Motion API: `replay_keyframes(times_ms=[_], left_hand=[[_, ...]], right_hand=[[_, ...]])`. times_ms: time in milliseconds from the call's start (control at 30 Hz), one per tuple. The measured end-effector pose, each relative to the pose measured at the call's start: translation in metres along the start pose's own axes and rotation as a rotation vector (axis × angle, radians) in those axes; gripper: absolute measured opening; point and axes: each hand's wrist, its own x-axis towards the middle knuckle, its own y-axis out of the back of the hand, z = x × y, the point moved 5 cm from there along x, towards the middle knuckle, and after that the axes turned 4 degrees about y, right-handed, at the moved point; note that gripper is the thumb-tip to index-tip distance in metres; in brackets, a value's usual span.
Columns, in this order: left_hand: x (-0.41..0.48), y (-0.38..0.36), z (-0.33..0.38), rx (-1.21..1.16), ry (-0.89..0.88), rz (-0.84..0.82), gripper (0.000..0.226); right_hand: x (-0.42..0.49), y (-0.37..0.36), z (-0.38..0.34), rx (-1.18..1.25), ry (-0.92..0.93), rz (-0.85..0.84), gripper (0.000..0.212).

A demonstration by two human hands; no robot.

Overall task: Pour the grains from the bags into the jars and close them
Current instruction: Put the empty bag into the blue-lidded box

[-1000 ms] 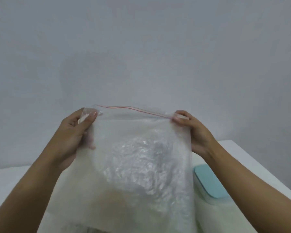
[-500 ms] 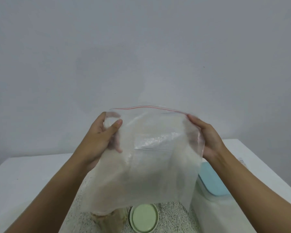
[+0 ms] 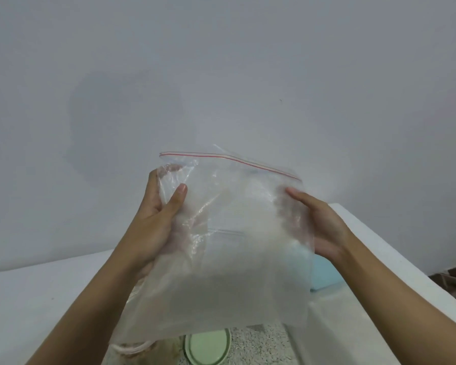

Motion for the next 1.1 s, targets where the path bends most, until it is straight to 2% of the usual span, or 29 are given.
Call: replay_keyframes(times_ms=[67, 133, 267, 400, 500, 633, 700, 800, 900, 1000, 1100], left_hand=[[0.001, -0.014, 0.004, 0.002, -0.007, -0.034, 0.028], [0.0, -0.037, 0.004, 0.027, 0.005, -0.046, 0.03], [-0.006, -0.083, -0.008, 0.084, 0.032, 0.004, 0.036], [-0.018, -0.136, -0.032, 0.188, 0.053, 0.07, 0.039], [-0.034, -0.167, -0.056, 0.174, 0.117, 0.096, 0.034], [-0.049, -0.208, -0.086, 0.175, 0.218, 0.1, 0.036], [-0.05, -0.212, -0.1, 0.127, 0.269, 0.124, 0.021], [-0.043, -0.206, -0.128, -0.095, 0.398, 0.222, 0.043], [-0.043, -0.202, -0.153, -0.285, 0.608, 0.302, 0.035], [-0.044, -0.204, -0.174, -0.163, 0.709, 0.22, 0.029], [-0.038, -0.209, -0.176, 0.007, 0.717, 0.176, 0.015]], right_hand=[[0.001, 0.014, -0.007, -0.127, 0.042, 0.056, 0.029], [-0.002, 0.034, -0.019, -0.207, 0.093, 0.086, 0.021], [-0.011, 0.088, -0.042, -0.336, 0.134, 0.132, 0.02], [-0.024, 0.146, -0.058, -0.474, 0.133, 0.164, 0.025], [-0.03, 0.181, -0.058, -0.541, 0.091, 0.164, 0.029], [-0.034, 0.221, -0.052, -0.621, 0.062, 0.207, 0.021], [-0.033, 0.234, -0.048, -0.674, 0.073, 0.206, 0.017], [-0.03, 0.251, -0.038, -0.677, 0.083, 0.163, 0.012], [-0.026, 0.267, -0.029, -0.663, 0.066, 0.153, 0.007], [-0.022, 0.277, -0.024, -0.657, 0.057, 0.153, 0.007], [-0.018, 0.282, -0.019, -0.642, 0.039, 0.165, 0.009]])
